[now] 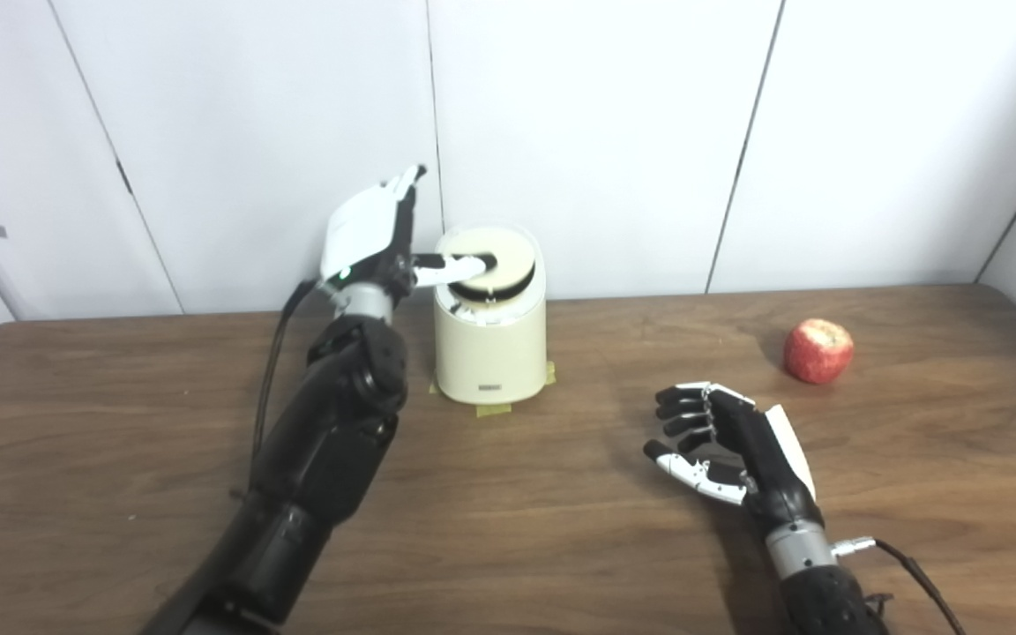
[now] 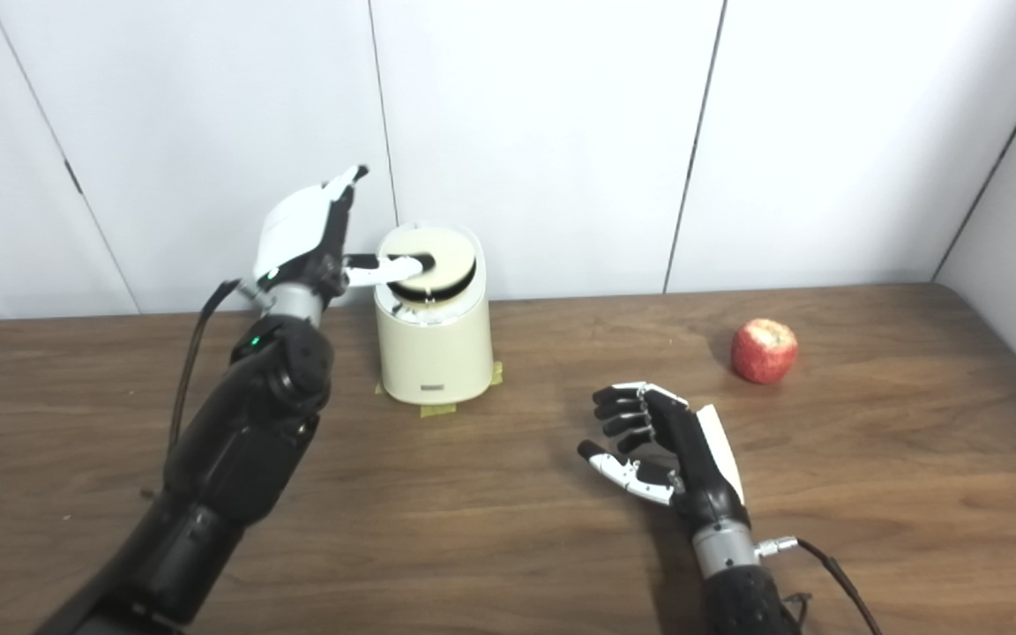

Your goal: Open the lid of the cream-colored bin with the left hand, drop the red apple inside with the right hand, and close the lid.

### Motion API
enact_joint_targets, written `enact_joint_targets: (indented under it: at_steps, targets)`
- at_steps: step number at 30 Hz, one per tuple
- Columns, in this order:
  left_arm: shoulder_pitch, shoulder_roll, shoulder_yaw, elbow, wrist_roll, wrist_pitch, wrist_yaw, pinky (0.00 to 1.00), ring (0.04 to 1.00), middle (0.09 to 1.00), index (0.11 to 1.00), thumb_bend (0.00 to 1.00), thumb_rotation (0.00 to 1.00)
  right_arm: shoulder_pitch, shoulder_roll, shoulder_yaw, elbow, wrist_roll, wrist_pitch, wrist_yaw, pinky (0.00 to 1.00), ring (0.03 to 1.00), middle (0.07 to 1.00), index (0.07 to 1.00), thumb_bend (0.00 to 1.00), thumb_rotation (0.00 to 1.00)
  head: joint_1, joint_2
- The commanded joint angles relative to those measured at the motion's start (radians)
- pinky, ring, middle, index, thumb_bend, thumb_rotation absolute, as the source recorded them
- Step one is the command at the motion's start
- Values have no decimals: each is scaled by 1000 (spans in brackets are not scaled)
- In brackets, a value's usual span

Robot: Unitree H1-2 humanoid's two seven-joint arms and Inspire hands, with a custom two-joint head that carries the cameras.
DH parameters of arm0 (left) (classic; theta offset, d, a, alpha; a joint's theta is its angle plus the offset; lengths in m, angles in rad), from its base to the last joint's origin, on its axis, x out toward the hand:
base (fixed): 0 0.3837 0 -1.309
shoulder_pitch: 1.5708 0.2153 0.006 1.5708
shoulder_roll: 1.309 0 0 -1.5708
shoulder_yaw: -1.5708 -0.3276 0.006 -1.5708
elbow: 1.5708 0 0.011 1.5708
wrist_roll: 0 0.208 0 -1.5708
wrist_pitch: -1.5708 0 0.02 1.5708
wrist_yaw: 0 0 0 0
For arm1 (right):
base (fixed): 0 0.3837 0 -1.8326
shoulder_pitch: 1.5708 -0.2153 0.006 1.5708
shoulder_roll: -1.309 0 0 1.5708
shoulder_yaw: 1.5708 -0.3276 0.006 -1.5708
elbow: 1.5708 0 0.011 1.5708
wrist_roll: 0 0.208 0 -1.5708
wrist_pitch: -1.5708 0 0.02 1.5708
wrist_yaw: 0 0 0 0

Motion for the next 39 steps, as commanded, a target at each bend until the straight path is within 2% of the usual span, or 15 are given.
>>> enact_joint_targets:
  at_steps: [1, 5, 6, 8, 10, 14, 16, 21, 23, 26, 28, 31, 34, 37, 39]
  targets:
    - [-50, -10, 39, -76, -38, -15, -2, 1000, 951, 948, 949, 824, 997, -29, -6, -2, -28, 3, -19, -4, 474, 576, 612, 614, 319, 66, -1, 0]
    - [-17, -29, 111, -181, -145, -87, -2, 1000, 946, 949, 966, 736, 1000, -29, -4, -2, -31, 7, -17, -3, 464, 570, 608, 610, 321, 77, -1, 2]
    - [0, -37, 133, -217, -182, -122, 4, 887, 915, 924, 938, 694, 1000, -28, -4, -3, -33, 10, -15, -1, 467, 571, 609, 611, 320, 73, 1, 1]
    - [37, -55, 170, -275, -253, -211, 18, 828, 901, 911, 915, 628, 1000, -27, -6, -6, -33, 19, -17, 3, 470, 573, 611, 612, 320, 67, -3, -4]
    - [73, -68, 195, -332, -291, -254, 21, 794, 868, 880, 881, 586, 1000, -25, -8, -7, -31, 21, -18, 3, 473, 575, 612, 613, 324, 66, -7, -11]
    - [176, -75, 229, -470, -325, -265, 10, 685, 775, 798, 818, 490, 1000, -20, -17, -10, -26, 26, -29, 5, 457, 567, 608, 610, 328, 85, 3, -22]
    - [245, -72, 245, -535, -363, -265, -12, 686, 761, 790, 806, 475, 1000, -16, -21, -14, -32, 24, -28, 4, 453, 563, 604, 606, 329, 104, 8, -33]
    - [410, -43, 281, -590, -437, -366, -30, 671, 741, 761, 768, 442, 993, -15, -46, -31, -127, 35, 46, 41, 493, 580, 608, 610, 335, 147, 10, -35]
    - [462, -28, 292, -587, -457, -413, -33, 652, 725, 747, 748, 423, 991, -26, -79, -28, -172, 12, 61, 60, 504, 580, 610, 613, 334, 155, 12, -36]
    - [530, -11, 304, -573, -491, -476, -45, 653, 717, 740, 738, 407, 966, -58, -153, -17, -219, -77, 56, 76, 454, 548, 596, 611, 370, 53, 15, -38]
    - [566, 0, 305, -562, -495, -501, -53, 670, 724, 743, 739, 394, 966, -87, -199, -15, -265, -137, 115, 105, 421, 534, 603, 653, 441, 113, 8, -45]
    - [607, 15, 305, -532, -506, -540, -66, 660, 735, 752, 752, 398, 960, -145, -281, -12, -286, -220, 148, 146, 413, 533, 622, 682, 578, 138, 5, -52]
    - [641, 22, 304, -496, -516, -573, -77, 663, 738, 754, 753, 407, 959, -212, -368, -5, -258, -291, 152, 182, 481, 581, 669, 704, 733, 152, 5, -56]
    - [660, 17, 303, -456, -542, -611, -89, 676, 746, 760, 756, 379, 954, -294, -444, 20, -254, -362, 211, 272, 518, 639, 726, 732, 838, 256, 5, -59]
    - [662, 14, 301, -435, -550, -630, -94, 689, 751, 765, 761, 363, 955, -334, -474, 35, -259, -389, 257, 330, 552, 690, 763, 754, 880, 272, 4, -61]
